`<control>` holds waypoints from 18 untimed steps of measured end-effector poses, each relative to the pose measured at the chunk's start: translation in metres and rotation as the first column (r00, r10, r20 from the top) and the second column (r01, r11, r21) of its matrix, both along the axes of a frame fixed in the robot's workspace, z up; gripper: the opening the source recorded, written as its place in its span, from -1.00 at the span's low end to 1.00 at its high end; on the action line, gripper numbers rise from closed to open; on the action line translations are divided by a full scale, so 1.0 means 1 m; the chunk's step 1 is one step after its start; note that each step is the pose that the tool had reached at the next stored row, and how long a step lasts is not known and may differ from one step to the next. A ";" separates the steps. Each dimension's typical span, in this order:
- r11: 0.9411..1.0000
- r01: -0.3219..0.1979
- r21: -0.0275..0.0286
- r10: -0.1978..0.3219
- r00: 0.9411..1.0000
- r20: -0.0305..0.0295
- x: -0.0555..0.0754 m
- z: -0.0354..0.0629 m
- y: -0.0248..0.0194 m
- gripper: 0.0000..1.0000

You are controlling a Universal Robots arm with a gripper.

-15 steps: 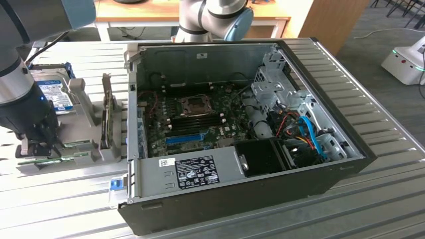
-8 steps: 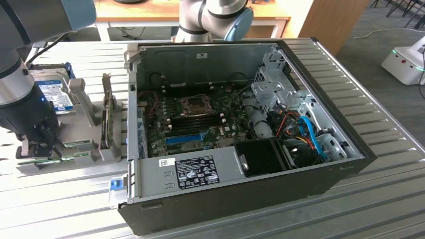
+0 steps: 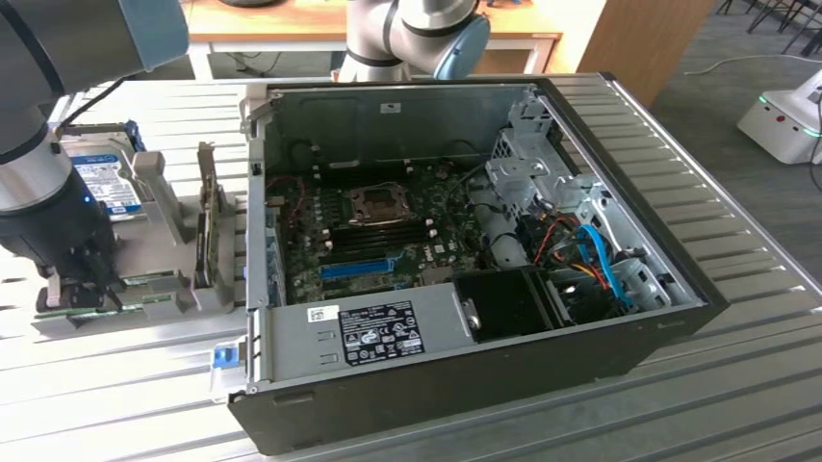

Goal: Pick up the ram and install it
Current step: 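Pick up the ram and move it above insertion slot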

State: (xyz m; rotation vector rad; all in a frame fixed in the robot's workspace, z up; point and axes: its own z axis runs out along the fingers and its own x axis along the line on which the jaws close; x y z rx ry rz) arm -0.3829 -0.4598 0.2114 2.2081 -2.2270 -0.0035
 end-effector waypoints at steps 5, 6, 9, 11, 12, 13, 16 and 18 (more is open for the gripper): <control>1.000 0.000 0.000 0.000 1.000 0.000 0.000 -0.0039 0.0000 -0.41; 1.000 0.000 0.000 0.000 1.000 0.000 0.000 -0.0046 0.0000 -0.41; 1.000 0.000 0.000 0.000 1.000 0.000 0.000 -0.0066 0.0000 -0.41; 1.000 0.000 0.000 0.000 1.000 0.000 0.000 -0.0080 0.0000 -0.41; 1.000 0.000 0.000 0.000 1.000 0.000 0.000 -0.0087 0.0000 -0.41; 1.000 0.000 0.000 0.000 1.000 0.000 0.000 -0.0095 0.0000 -0.41; 1.000 0.000 0.000 0.000 1.000 0.000 0.000 -0.0111 -0.0001 -0.41; 1.000 0.000 0.000 0.000 1.000 0.000 0.000 -0.0112 -0.0001 -0.41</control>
